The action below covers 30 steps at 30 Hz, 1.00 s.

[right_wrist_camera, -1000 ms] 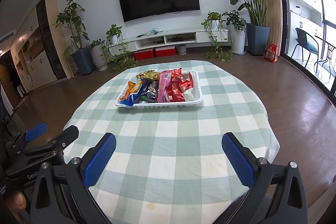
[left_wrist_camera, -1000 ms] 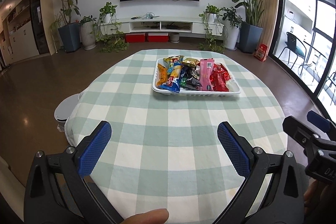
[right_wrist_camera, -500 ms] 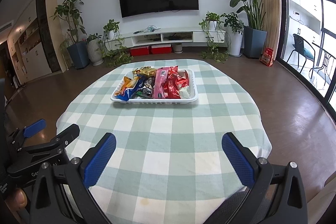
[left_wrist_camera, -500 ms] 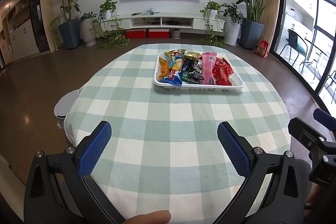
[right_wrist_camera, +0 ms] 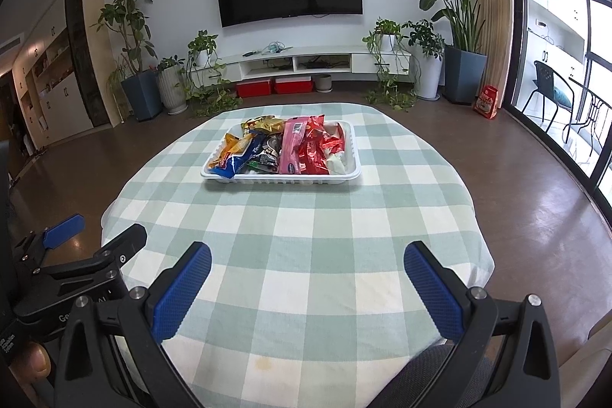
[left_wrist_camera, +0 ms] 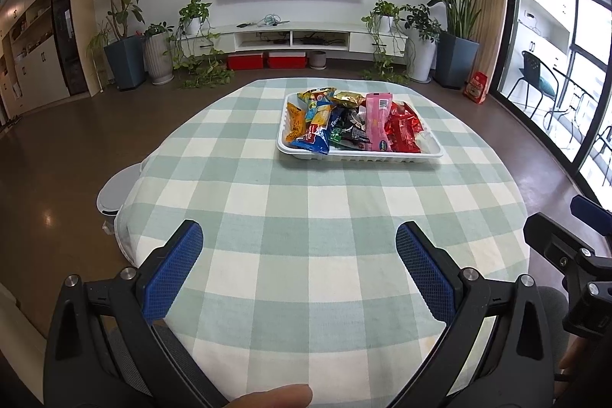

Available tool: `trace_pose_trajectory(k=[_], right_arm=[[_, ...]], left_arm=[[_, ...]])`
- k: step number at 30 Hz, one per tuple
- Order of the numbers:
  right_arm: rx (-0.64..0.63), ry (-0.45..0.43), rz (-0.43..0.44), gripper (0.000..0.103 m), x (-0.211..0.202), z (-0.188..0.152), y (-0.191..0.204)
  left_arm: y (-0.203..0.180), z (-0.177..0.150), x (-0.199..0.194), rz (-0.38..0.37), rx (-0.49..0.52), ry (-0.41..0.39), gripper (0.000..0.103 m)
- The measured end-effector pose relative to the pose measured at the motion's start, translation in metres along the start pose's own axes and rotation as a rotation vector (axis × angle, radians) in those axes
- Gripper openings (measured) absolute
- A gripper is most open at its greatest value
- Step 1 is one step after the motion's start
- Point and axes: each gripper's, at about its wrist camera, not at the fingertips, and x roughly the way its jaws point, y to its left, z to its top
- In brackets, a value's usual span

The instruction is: Organize snacks

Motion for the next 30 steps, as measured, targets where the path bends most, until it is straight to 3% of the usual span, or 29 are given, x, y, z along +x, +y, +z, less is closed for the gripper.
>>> trace_pose_trajectory(k=[30], right_arm=[[-0.002, 0.009, -0.001, 0.103, -0.0030, 0.0003, 0.0011]], left_arm=[[-0.0005, 0.0005, 0.0013, -0.001, 0.001, 0.001, 0.102]])
